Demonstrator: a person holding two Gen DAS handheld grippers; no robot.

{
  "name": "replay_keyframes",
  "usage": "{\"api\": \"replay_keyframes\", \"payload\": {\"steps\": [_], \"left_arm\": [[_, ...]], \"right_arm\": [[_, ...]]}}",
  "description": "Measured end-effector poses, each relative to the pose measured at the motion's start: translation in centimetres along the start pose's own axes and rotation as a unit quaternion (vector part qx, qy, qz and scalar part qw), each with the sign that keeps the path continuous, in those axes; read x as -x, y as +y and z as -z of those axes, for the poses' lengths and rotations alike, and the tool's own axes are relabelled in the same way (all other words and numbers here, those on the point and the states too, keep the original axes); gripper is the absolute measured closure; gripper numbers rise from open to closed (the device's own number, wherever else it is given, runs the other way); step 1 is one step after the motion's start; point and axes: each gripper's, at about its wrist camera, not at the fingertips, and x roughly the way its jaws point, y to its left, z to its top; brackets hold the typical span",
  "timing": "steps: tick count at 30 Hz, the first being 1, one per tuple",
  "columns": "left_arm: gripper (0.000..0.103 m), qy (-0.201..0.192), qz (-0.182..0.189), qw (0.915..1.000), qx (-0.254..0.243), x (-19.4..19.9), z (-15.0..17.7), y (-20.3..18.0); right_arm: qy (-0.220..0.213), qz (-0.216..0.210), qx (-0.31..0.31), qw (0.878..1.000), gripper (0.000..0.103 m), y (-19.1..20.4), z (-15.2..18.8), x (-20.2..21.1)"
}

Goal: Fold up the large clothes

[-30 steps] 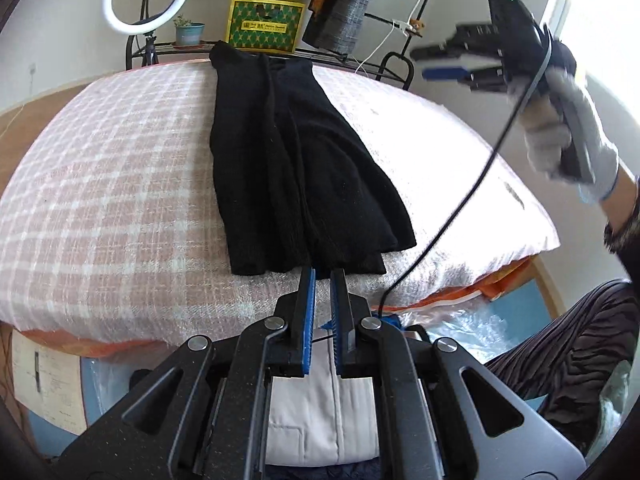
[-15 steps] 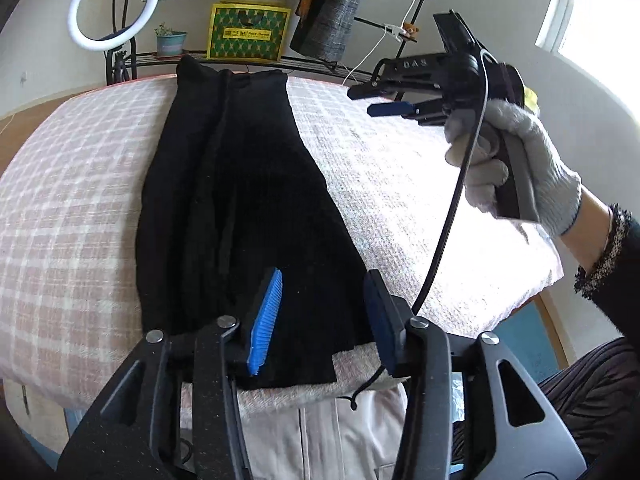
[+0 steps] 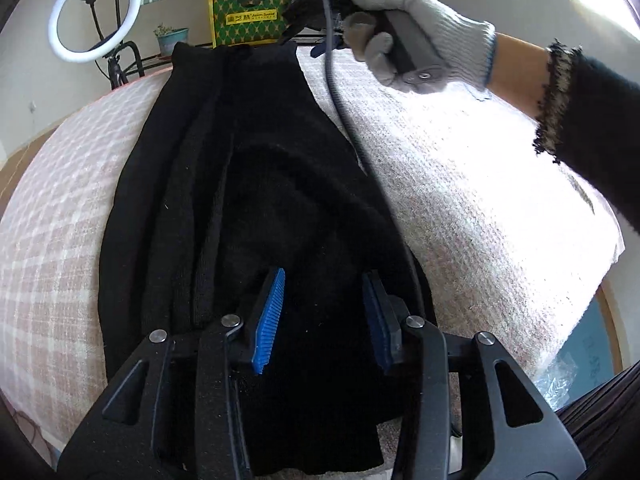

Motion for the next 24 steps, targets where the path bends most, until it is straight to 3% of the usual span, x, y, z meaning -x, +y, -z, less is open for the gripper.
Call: {"api": "replay_keyframes", "payload": {"steps": [4,6,7,8,12,15,19,22,23,24], "left_arm": [[0.09,-0.003,0.005,0.9998,0.017,0.0,-0.2,0.4],[0.095,-0.003,0.015,0.9995,0.028,0.0,-0.3,0.7],[0.096,-0.002,0.023,0.9992,0.033,0.1,-0.4,0.9],[0.097,-0.003,0.034,0.9986,0.041,0.3,-0.4,1.2],[0.098,-0.021,0.086,0.9923,0.086,2.6,-1.3,2.2],[0.098,-0.027,0.087,0.994,0.061,3.0,-1.8,1.3],[0.097,-0.001,0.072,0.9954,0.063,1.1,-1.0,1.5],[0.094,-0.004,0.056,0.9973,0.048,1.6,-1.5,1.4],[0.079,-0.007,0.046,0.9979,0.044,1.8,-1.7,1.2],[0.061,-0.011,0.033,0.9987,0.037,1.8,-1.9,1.0]], "right_arm": [[0.022,0.0,0.015,1.0,0.053,0.5,-0.7,-3.0],[0.029,0.02,0.037,0.999,0.064,1.2,-0.5,-4.0],[0.016,0.043,0.057,0.997,0.084,1.7,-0.3,-4.1],[0.019,0.048,0.064,0.997,0.097,1.9,-0.4,-4.2],[0.007,0.057,0.071,0.996,0.101,1.9,-1.2,-2.3],[-0.027,0.043,0.076,0.996,0.101,1.4,-2.3,0.9],[-0.017,0.058,0.071,0.996,0.101,0.4,-1.5,-0.6],[-0.008,0.015,0.029,0.999,0.092,-0.9,-1.0,-1.5],[-0.006,0.005,0.016,1.0,0.076,-1.2,-0.9,-1.6],[-0.009,0.002,0.005,1.0,0.068,-1.6,-0.9,-1.5]]}}
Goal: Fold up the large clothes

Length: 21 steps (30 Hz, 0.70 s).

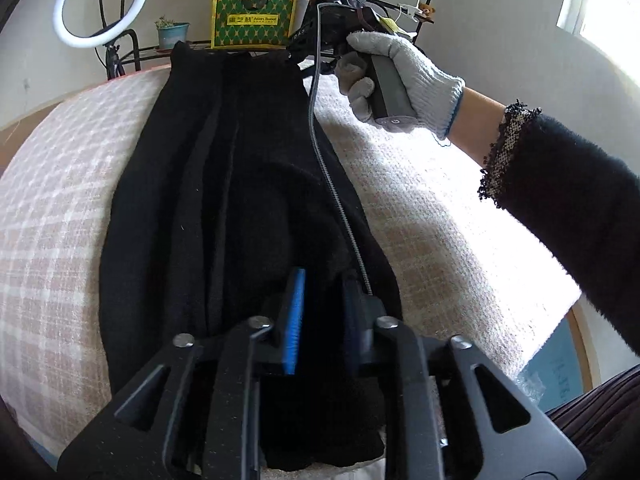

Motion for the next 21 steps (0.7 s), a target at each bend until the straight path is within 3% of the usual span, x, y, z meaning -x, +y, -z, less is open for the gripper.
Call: {"api": "replay_keyframes", "payload": {"steps": [1,4,6,7,8,10,12,15,18,21], "left_arm": [[0.056,-0.003,-0.011,0.9999,-0.009,-0.2,0.1,-0.3],[0.058,0.017,-0.015,0.9995,-0.024,-2.1,0.0,-0.4],[0.092,0.001,-0.023,0.9989,-0.041,-2.5,0.3,-1.0],[0.092,0.002,-0.019,0.9987,-0.046,-2.5,0.4,-1.3],[0.094,0.005,-0.006,0.9994,-0.035,-2.4,0.3,-1.1],[0.095,0.008,0.044,0.9988,0.021,-1.0,-0.2,0.0],[0.096,-0.005,0.07,0.9962,0.052,0.7,-0.8,0.4],[0.096,-0.003,0.065,0.9978,0.016,0.6,-0.6,-1.0],[0.095,0.032,0.079,0.9956,0.038,-1.8,0.3,-0.2],[0.094,0.029,0.08,0.9957,0.036,-1.2,0.1,-0.1]], "right_arm": [[-0.011,0.0,-0.007,1.0,0.059,-0.3,0.0,0.2],[-0.004,-0.018,-0.023,1.0,0.058,-0.7,-0.3,-0.9],[-0.006,-0.031,-0.029,0.999,0.062,-0.3,-0.3,-1.8],[-0.009,-0.021,-0.022,0.999,0.083,0.0,-0.2,-2.3],[-0.008,-0.007,-0.006,1.0,0.095,0.6,-0.1,-2.6],[-0.016,0.022,0.025,0.999,0.096,1.8,-0.4,-2.1],[-0.041,0.036,0.067,0.996,0.096,2.6,-1.0,0.3],[-0.045,0.036,0.082,0.995,0.096,2.1,-1.5,1.8],[-0.007,0.09,0.085,0.992,0.096,1.4,-0.8,-1.1],[-0.016,0.084,0.069,0.994,0.095,0.8,-0.3,-1.2]]}}
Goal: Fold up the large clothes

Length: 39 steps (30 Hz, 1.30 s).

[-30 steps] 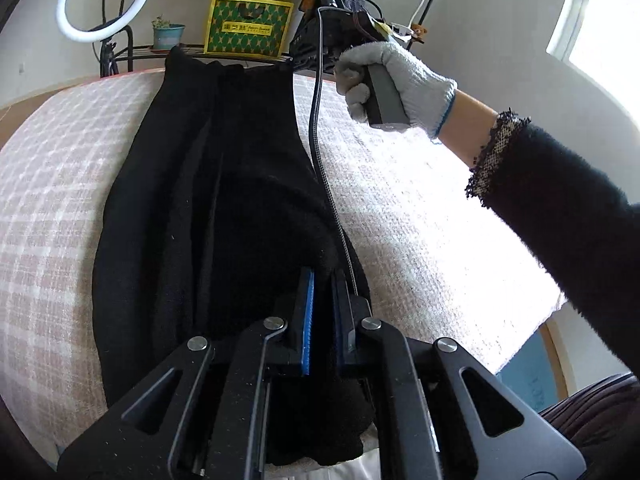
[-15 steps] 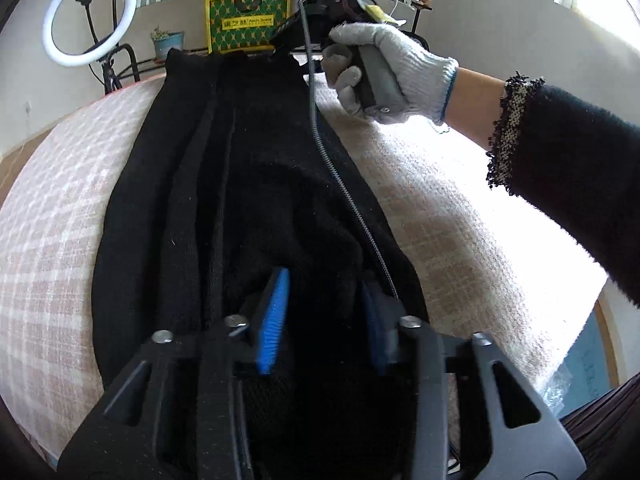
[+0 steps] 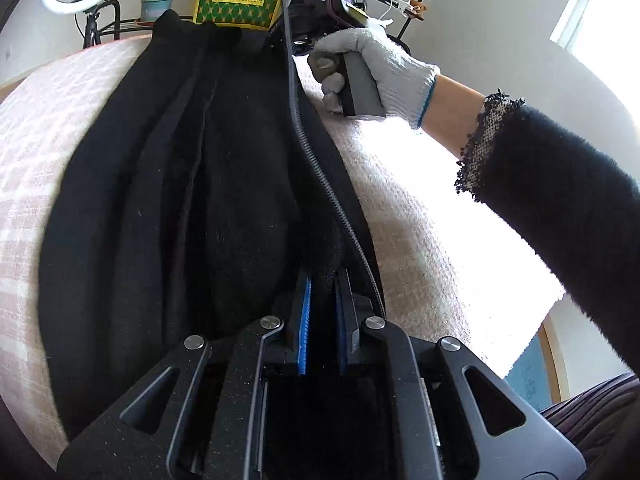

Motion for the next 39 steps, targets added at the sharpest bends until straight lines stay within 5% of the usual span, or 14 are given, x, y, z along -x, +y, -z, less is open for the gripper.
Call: {"api": "replay_keyframes", "payload": {"steps": [8,15,17,19,22,31,34,36,39], "left_arm": [[0.077,0.006,-0.007,0.9984,-0.057,6.2,1.6,-0.8],[0.077,-0.005,-0.032,0.9984,-0.045,12.2,3.8,3.5],[0.077,-0.002,-0.054,0.9983,-0.024,13.1,3.8,5.8],[0.075,0.012,-0.037,0.9991,0.019,12.9,3.8,8.4],[0.064,0.045,-0.012,0.9939,0.1,11.3,3.9,12.3],[0.065,0.078,0.069,0.9753,0.195,5.9,3.5,14.5],[0.088,0.084,0.075,0.9699,0.216,5.1,3.1,14.6],[0.091,0.083,0.077,0.9677,0.225,4.7,2.8,14.6],[0.092,0.064,0.064,0.9745,0.206,6.4,2.4,12.8]], "right_arm": [[-0.026,-0.048,-0.06,0.997,0.084,-2.1,1.9,10.9],[-0.018,-0.084,-0.073,0.994,0.083,0.7,11.7,22.5],[0.003,-0.082,-0.078,0.994,0.083,2.5,15.4,23.5],[0.03,-0.089,-0.089,0.992,0.079,4.2,19.2,23.6],[0.06,-0.099,-0.111,0.987,0.051,6.0,24.2,23.0],[0.086,-0.137,-0.153,0.975,0.051,8.1,28.8,18.6],[0.069,-0.138,-0.141,0.978,0.055,8.4,28.3,18.3],[0.079,-0.156,-0.147,0.974,0.094,8.4,27.9,17.5],[0.07,-0.144,-0.164,0.973,0.097,7.6,28.1,18.9]]}}
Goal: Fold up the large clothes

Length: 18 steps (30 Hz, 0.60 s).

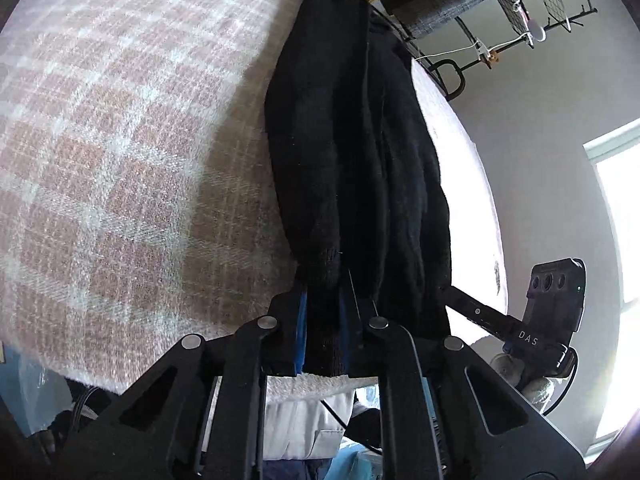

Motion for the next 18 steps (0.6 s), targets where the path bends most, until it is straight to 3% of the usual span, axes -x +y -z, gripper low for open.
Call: {"api": "replay_keyframes", "payload": {"steps": [1,3,7,9,11,13,15,16,17,18], "left_arm": [[0.092,-0.008,-0.01,0.9996,-0.026,0.5,0.2,-0.9],[0.092,-0.017,-0.031,0.9977,-0.057,0.8,0.7,-1.6],[0.092,-0.003,-0.032,0.9989,-0.034,-0.1,0.5,-0.2],[0.08,-0.001,-0.034,0.999,-0.028,-0.2,0.6,0.4],[0.063,-0.003,-0.032,0.9993,-0.021,-0.3,0.5,1.2],[0.062,0.0,-0.015,0.9999,-0.007,-0.6,0.1,1.6],[0.062,0.005,-0.008,0.9999,-0.01,-0.8,-0.3,1.5],[0.068,0.006,-0.01,0.9998,-0.013,-1.0,-0.6,1.3],[0.093,0.016,-0.013,0.9997,-0.016,-1.5,-0.7,1.2],[0.092,0.022,-0.01,0.9996,-0.015,-2.0,-0.8,1.0]], "right_arm": [[-0.009,0.01,0.009,1.0,0.103,0.0,0.0,1.1],[-0.022,0.037,0.019,0.999,0.103,-0.6,0.0,2.5],[-0.024,0.008,0.002,1.0,0.1,-1.9,0.4,2.7],[-0.016,0.0,-0.001,1.0,0.09,-2.0,0.3,2.3],[-0.015,-0.019,-0.003,1.0,0.057,-1.9,0.3,1.9],[-0.01,-0.03,0.005,0.999,0.054,-1.1,0.9,1.2],[0.009,-0.034,0.014,0.999,0.054,-0.4,1.4,-0.1],[0.017,-0.036,0.02,0.999,0.053,0.0,1.7,-0.9],[0.009,-0.037,0.029,0.999,0.058,0.4,1.9,-1.1],[0.012,-0.035,0.036,0.999,0.064,0.7,2.0,-1.4]]}}
